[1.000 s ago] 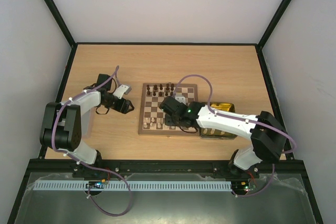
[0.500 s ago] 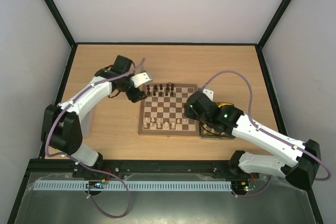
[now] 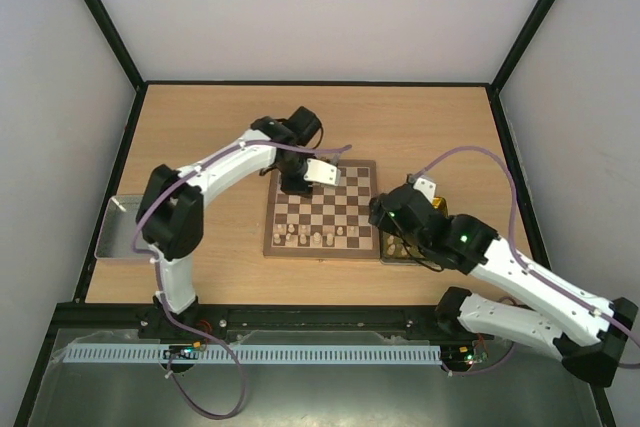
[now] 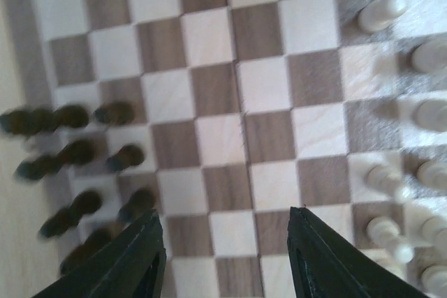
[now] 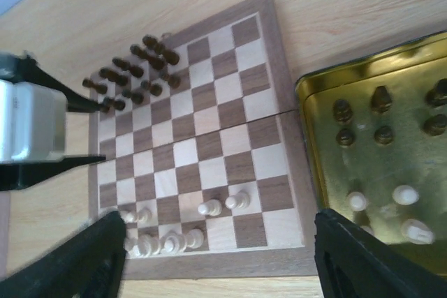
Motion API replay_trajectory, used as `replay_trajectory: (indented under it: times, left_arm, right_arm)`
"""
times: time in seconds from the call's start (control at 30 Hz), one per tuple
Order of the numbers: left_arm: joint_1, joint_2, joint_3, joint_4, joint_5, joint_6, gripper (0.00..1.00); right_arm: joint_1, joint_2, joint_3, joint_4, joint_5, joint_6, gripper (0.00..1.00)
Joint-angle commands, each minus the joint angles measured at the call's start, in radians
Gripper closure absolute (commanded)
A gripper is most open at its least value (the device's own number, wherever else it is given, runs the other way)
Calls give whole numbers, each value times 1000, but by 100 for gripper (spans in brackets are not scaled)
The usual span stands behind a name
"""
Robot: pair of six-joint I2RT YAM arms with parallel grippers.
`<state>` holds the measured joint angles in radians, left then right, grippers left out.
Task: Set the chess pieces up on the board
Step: Pick up the chess piece at the center of the board.
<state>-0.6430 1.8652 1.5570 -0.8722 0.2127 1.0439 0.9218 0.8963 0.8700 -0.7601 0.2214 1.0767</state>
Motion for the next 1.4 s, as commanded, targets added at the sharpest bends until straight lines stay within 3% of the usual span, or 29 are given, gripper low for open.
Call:
replay_trajectory:
  times: [0.0, 0.17, 0.57, 1.37]
  left_arm:
    - [-40, 108, 127, -168, 107, 20, 50]
    - [-62, 185, 232, -207, 213, -22, 51]
    - [-194, 202, 166, -130, 172, -110, 45]
    - [-247, 233, 113, -35, 105, -208, 59]
  right_arm:
    - [-11, -93, -44, -85, 99, 70, 27]
    - [-16, -198, -98, -133, 176, 126, 19]
    - [-17, -271, -117, -198, 200, 156, 17]
    - [-16, -303, -134, -213, 189, 170, 17]
